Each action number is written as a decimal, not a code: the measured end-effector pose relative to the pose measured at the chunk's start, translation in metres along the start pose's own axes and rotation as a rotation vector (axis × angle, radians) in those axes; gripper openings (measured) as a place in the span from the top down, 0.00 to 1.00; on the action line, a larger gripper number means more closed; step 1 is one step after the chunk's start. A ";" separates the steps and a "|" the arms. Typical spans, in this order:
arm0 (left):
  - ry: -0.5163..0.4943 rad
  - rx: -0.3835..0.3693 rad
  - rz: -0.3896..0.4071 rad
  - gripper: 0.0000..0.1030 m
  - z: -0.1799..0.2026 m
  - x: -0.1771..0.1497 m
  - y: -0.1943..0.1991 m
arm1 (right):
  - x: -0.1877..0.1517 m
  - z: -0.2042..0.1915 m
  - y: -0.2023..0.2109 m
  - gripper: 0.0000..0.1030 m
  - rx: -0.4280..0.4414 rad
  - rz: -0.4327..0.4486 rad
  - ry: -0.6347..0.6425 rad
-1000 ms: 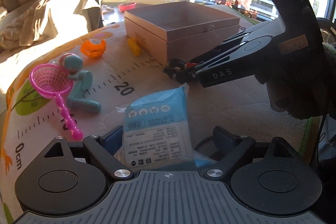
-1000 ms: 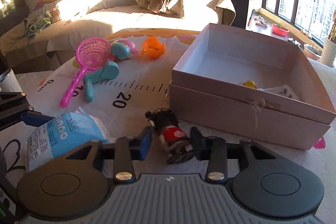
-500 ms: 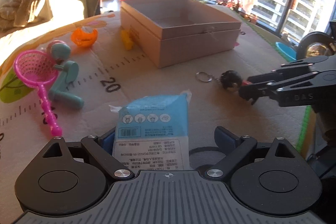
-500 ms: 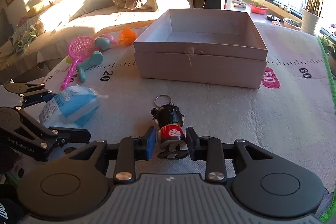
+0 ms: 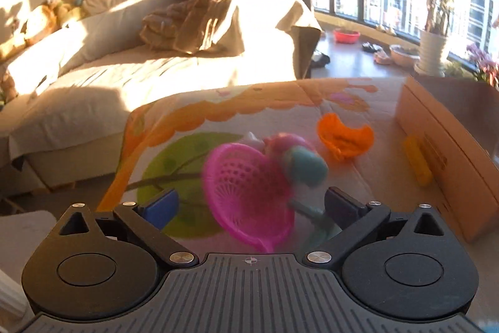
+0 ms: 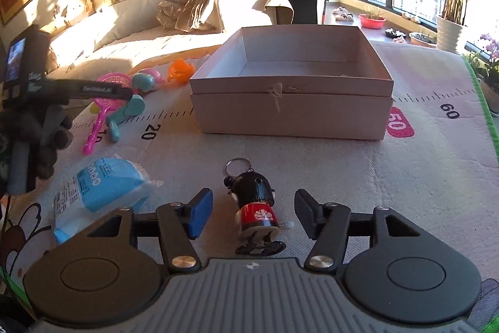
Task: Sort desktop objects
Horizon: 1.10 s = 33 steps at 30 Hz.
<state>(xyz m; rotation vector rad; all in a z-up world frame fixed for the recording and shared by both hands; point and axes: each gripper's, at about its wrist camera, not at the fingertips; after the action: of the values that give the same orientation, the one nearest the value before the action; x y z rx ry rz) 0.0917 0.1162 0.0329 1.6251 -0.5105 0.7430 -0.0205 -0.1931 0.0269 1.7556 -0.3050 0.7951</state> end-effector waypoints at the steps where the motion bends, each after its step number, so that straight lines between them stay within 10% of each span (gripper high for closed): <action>1: 0.031 -0.017 -0.005 0.01 -0.006 0.007 -0.010 | 0.000 0.000 0.001 0.42 -0.003 0.002 0.002; 6: 0.060 -0.249 -0.084 0.01 -0.017 0.019 -0.038 | -0.001 0.010 0.001 0.38 -0.032 0.002 -0.027; 17: -0.304 -0.552 -0.095 0.01 0.050 -0.041 0.019 | 0.001 -0.001 -0.010 0.37 -0.013 -0.018 0.013; 25: -0.353 -0.522 0.012 0.01 0.042 -0.065 0.103 | 0.004 -0.012 -0.018 0.52 -0.058 -0.014 0.080; 33: -0.407 -0.503 -0.154 0.06 0.075 -0.098 0.106 | -0.003 -0.016 -0.003 0.64 -0.035 -0.007 0.102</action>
<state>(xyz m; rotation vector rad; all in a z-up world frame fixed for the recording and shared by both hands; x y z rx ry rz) -0.0364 0.0158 0.0311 1.3155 -0.7825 0.1399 -0.0264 -0.1780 0.0251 1.6769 -0.2425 0.8658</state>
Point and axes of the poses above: each gripper's, at about its wrist camera, not at the fingertips, and y roughly against the way its jaws point, z to its right, x to its top, and after that the axes turned 7 degrees about -z, right-handed
